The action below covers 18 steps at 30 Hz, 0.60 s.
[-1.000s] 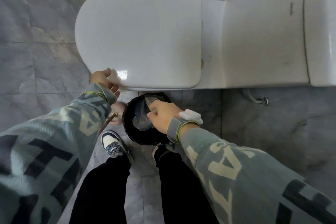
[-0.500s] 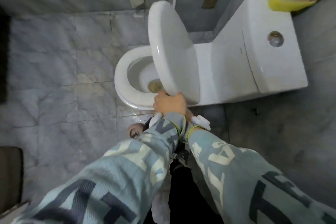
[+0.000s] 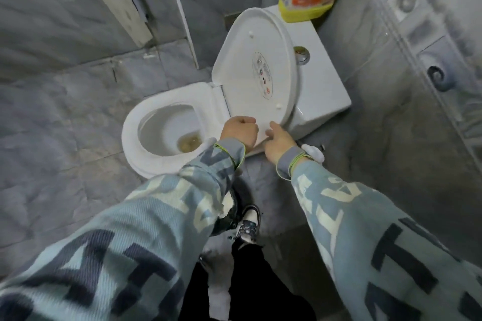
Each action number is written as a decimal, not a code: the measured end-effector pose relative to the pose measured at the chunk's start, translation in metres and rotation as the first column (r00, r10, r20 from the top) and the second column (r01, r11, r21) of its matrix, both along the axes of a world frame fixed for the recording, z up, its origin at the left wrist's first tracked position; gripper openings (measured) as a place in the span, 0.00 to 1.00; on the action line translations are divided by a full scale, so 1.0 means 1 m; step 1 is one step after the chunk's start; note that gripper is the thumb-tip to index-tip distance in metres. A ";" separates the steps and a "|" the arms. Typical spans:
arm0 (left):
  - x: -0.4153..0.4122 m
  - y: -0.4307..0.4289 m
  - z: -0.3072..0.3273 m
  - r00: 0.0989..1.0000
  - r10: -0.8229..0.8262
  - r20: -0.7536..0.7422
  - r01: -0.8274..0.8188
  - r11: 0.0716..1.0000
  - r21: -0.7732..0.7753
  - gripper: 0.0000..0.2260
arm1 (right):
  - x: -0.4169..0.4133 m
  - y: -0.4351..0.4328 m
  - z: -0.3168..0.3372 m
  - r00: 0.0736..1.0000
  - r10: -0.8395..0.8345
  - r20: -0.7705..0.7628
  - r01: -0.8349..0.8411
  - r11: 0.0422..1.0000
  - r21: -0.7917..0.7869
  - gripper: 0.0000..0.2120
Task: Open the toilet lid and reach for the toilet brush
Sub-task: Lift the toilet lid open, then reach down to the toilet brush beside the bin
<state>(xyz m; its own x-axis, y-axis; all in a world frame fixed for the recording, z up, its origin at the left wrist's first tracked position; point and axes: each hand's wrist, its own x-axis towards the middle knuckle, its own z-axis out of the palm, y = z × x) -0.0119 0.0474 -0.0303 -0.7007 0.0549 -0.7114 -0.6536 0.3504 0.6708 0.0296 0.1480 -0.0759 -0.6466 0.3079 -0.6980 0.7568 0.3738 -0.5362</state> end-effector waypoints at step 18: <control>0.121 -0.311 -0.107 0.912 -0.079 0.402 0.310 0.776 -0.549 0.19 | 0.125 -0.202 -0.088 0.805 0.426 0.413 -0.470 0.883 0.006 0.17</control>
